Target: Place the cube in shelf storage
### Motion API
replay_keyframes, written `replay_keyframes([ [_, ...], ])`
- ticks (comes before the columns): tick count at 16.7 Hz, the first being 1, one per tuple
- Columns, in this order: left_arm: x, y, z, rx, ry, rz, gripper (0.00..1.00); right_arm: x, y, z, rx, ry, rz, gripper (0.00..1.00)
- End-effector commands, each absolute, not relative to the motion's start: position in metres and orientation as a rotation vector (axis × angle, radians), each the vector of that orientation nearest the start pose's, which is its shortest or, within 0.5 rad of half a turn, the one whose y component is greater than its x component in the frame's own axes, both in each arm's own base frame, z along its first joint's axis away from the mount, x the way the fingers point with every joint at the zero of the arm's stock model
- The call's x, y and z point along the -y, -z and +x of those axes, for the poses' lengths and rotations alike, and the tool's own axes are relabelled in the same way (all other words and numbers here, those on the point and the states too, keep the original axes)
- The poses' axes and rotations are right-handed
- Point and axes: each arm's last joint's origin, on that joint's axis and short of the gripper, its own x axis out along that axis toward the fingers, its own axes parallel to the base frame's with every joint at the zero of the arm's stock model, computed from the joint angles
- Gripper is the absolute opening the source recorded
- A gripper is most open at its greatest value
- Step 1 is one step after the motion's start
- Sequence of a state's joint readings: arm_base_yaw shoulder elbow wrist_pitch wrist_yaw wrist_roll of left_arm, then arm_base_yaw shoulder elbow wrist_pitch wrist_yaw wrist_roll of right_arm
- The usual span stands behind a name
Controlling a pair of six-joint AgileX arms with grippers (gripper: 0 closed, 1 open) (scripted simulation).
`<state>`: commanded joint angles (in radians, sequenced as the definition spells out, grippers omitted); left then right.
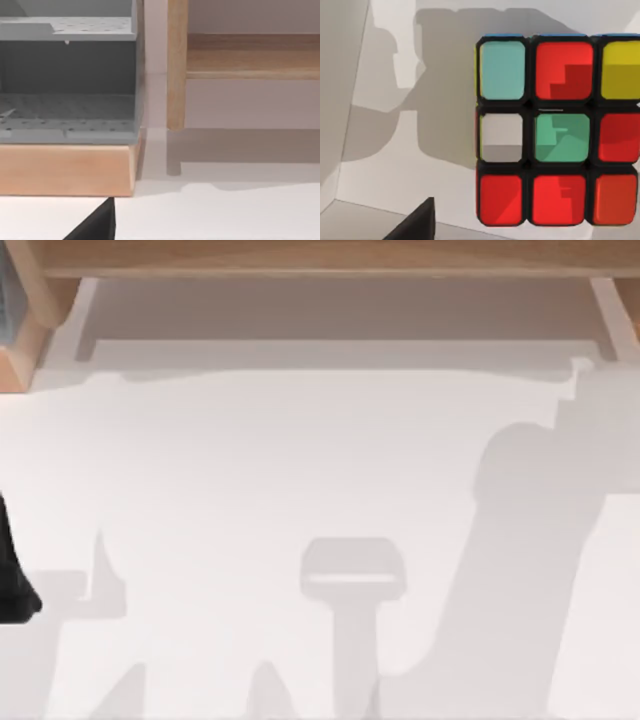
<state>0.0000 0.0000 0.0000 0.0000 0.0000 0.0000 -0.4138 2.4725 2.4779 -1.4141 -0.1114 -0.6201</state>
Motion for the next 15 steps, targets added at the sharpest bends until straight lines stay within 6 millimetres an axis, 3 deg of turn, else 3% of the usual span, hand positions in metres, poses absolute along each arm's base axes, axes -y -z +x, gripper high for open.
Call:
replay_keyframes([
  [4, 0.001, -0.160, 0.106, 0.000, 0.000, 0.000, 1.00, 0.189, -0.222, 0.458, -1.366, -0.194, -0.157, 1.00],
  [10, 0.001, -0.160, 0.106, 0.000, 0.000, 0.000, 1.00, 0.184, -0.173, 0.475, -1.363, -0.192, -0.158, 1.00],
  [14, 0.001, -0.160, 0.106, 0.000, 0.000, 0.000, 1.00, 0.184, -0.170, 0.476, -1.365, -0.193, -0.157, 1.00],
  [15, 0.001, -0.160, 0.106, 0.000, 0.000, 0.000, 1.00, 0.184, -0.170, 0.476, -1.365, -0.193, -0.157, 0.92],
])
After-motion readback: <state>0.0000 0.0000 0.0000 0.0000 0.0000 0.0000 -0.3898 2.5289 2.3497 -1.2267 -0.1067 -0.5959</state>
